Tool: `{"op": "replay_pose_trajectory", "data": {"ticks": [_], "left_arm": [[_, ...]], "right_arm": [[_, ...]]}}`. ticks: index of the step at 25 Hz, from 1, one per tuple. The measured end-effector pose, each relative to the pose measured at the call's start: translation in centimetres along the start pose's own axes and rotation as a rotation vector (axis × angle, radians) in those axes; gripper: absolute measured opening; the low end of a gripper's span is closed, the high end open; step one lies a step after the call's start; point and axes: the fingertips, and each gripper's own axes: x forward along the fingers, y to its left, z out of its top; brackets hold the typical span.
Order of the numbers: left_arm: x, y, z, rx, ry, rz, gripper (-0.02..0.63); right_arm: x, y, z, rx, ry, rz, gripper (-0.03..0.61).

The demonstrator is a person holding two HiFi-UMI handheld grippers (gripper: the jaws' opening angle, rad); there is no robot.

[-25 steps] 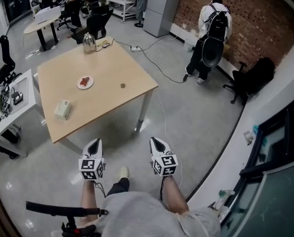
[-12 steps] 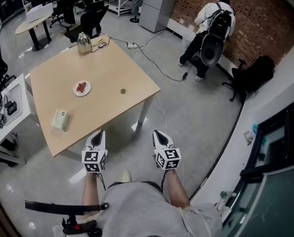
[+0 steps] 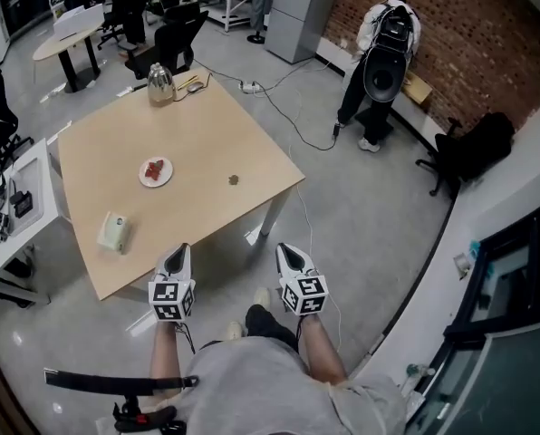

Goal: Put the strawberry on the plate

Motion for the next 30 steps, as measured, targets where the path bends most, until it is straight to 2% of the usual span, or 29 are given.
{"op": "replay_pose_trajectory", "data": {"ticks": [12,20,30], "left_arm": [[5.9,5.3,-0.1,-0.032,0.033,0.138,0.02],[10.0,8.3,0.1,-0.062,0.053,0.197,0.018],[14.1,9.5,-1.9,-0.104,0.149,0.233,0.018]], "right_arm": [[11.5,-2.5,0.5,-0.016,0.048,0.111,0.006],[19.4,-4.2,0.6,-0.033,0.102,0.18,0.006],[26.3,-6.2,-1.1,-0.046,0.214,0.233,0.006]]}}
